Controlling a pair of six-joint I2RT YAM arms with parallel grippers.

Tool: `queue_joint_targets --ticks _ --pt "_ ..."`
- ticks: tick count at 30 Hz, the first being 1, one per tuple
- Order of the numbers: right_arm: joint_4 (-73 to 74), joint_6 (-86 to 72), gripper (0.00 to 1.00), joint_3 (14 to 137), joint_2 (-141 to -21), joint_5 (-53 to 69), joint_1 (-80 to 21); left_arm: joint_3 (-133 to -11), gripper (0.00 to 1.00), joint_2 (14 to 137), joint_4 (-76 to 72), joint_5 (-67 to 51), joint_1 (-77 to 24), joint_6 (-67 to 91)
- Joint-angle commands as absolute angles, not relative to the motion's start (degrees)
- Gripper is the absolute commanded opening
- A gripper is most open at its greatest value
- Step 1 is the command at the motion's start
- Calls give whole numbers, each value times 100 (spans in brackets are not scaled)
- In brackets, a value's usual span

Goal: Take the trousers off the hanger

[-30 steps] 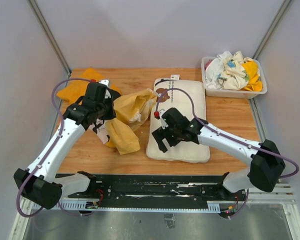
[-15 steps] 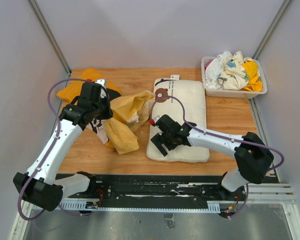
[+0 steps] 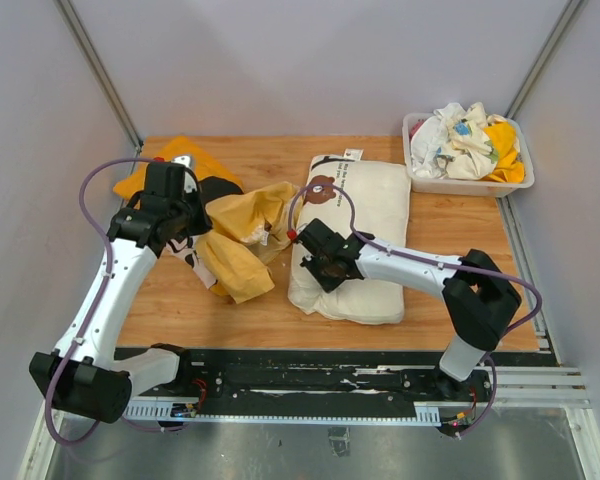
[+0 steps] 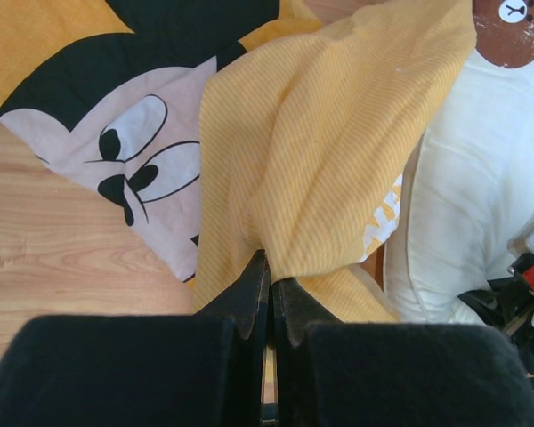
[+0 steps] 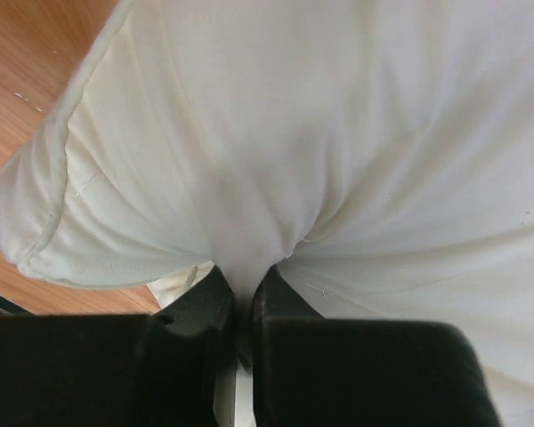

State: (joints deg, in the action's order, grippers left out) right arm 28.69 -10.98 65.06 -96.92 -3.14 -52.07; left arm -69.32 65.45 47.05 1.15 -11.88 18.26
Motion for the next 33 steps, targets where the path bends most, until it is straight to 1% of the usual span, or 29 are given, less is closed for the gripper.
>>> queue_joint_targets --ticks 1,6,14,19,23,28,33 --pt "3173 -1371 1 6567 -9800 610 -5413 -7037 3 6441 4764 136 -1003 1808" --pt "3450 -1699 1 6656 -9373 1183 -5670 -7070 3 6444 4739 245 -887 1877" --pt "3843 -2153 1 6395 -8459 1496 -6151 -7042 2 6402 4676 293 -793 1975" --pt "3720 -2446 1 6547 -7954 1723 -6328 -6997 3 6336 4676 338 -774 1994" --pt "3682 -2494 1 6956 -8290 1426 -6239 -6916 2 6246 4671 325 -765 2030" --pt "3687 -2679 1 7433 -8901 1454 -5987 -6889 3 6097 4740 317 -756 2021" --pt "3637 -2787 1 7624 -9187 1256 -5447 -6867 3 5909 4797 175 -756 1961"
